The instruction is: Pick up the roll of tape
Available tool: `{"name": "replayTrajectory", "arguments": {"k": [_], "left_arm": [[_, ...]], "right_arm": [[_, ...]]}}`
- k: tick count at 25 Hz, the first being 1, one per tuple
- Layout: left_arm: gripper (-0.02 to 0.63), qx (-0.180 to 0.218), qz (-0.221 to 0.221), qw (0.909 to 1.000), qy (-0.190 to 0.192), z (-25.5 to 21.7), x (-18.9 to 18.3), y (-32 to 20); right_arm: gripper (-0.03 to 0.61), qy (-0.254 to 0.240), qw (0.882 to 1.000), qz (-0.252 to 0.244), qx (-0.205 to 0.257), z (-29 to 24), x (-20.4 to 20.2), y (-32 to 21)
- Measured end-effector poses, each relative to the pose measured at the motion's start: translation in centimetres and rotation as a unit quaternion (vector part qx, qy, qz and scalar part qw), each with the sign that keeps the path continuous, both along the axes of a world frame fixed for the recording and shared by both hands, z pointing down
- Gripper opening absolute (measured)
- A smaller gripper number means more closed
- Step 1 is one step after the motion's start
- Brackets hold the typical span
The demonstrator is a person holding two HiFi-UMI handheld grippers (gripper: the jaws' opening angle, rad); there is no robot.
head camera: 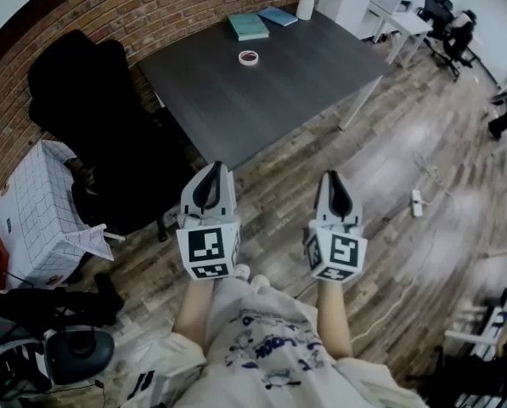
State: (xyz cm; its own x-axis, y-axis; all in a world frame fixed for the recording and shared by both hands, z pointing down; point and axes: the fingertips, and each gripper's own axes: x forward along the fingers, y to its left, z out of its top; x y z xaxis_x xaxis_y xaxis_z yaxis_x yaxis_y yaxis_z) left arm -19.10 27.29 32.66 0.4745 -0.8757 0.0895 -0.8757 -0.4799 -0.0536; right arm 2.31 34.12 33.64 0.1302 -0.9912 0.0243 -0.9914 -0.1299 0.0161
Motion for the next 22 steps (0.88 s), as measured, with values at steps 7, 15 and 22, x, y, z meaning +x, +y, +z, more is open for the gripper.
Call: {"name": "replayTrajectory", "arguments": {"k": [7, 15, 22], "left_arm": [[0.003, -0.012, -0.004, 0.9999, -0.005, 1.1, 1.3, 0.2], [0.003, -0.012, 0.002, 0.9999, -0.008, 1.4, 3.0, -2.5], [0.003, -0.016, 0.007, 0.9998, -0.004, 2.3, 5.2, -8.3]], "right_arm": [[0.029, -0.004, 1.000, -0.008, -0.007, 1.0, 1.1, 0.0], [0.029, -0.020, 1.000, 0.005, -0.010, 1.9, 2.5, -2.5], [0.029, -0.008, 1.000, 0.009, -0.017, 2.4, 4.4, -7.8]]}}
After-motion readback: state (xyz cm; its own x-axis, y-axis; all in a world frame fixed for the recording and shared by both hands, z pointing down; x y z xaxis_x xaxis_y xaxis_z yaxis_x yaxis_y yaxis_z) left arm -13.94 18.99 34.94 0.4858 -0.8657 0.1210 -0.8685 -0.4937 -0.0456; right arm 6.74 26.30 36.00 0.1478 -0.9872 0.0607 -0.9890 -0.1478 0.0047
